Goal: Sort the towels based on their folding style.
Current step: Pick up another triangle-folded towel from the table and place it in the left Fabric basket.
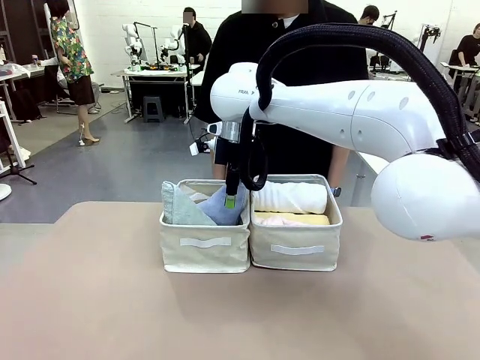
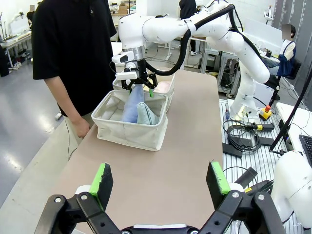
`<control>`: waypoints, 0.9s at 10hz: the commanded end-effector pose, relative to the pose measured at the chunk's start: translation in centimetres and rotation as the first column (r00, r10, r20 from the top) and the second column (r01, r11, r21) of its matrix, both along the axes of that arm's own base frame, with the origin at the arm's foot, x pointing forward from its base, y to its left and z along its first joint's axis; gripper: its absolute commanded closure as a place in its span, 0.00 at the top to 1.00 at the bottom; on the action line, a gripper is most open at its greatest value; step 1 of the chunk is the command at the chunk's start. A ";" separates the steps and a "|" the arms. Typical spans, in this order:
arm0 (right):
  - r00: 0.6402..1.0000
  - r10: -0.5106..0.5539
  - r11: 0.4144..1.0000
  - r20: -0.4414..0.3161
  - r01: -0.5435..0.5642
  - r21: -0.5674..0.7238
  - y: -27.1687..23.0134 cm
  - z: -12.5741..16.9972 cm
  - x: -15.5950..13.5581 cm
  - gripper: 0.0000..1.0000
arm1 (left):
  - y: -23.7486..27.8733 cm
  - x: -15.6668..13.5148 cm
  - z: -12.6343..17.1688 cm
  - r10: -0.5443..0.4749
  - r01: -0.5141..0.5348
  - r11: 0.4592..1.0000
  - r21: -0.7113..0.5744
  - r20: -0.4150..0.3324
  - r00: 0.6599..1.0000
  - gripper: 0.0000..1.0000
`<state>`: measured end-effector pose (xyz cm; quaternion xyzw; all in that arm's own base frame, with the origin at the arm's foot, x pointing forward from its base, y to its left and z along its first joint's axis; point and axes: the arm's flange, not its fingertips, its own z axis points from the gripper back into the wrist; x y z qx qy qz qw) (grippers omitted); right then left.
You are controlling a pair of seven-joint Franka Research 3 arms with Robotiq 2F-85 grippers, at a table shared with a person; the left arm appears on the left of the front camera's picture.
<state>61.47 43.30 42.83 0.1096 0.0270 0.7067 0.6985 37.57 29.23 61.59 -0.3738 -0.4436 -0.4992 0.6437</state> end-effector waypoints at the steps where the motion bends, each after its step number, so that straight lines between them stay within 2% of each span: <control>1: 1.000 0.017 1.000 0.016 -0.017 0.014 0.8 1.0 1.2 1.00 | -0.1 -0.2 0.2 0.016 -0.016 1.000 -0.006 -0.009 1.000 1.00; 3: 0.998 0.017 1.000 0.057 -0.016 -0.007 0.6 2.6 0.4 1.00 | -0.1 -0.2 0.2 0.016 -0.016 1.000 -0.006 -0.009 1.000 1.00; 5: 0.992 -0.009 0.995 0.123 0.021 -0.097 -1.2 6.2 -1.5 1.00 | -0.1 -0.2 0.2 0.016 -0.016 1.000 -0.006 -0.009 1.000 1.00; 7: 0.989 -0.056 0.998 0.139 0.060 -0.029 -5.9 8.9 -3.5 1.00 | -0.1 -0.2 0.2 0.016 -0.016 1.000 -0.006 -0.009 1.000 1.00; 9: 0.964 -0.202 0.979 0.172 0.196 0.051 -12.9 11.1 -5.4 1.00 | -0.1 -0.2 0.2 0.016 -0.016 1.000 -0.006 -0.009 1.000 1.00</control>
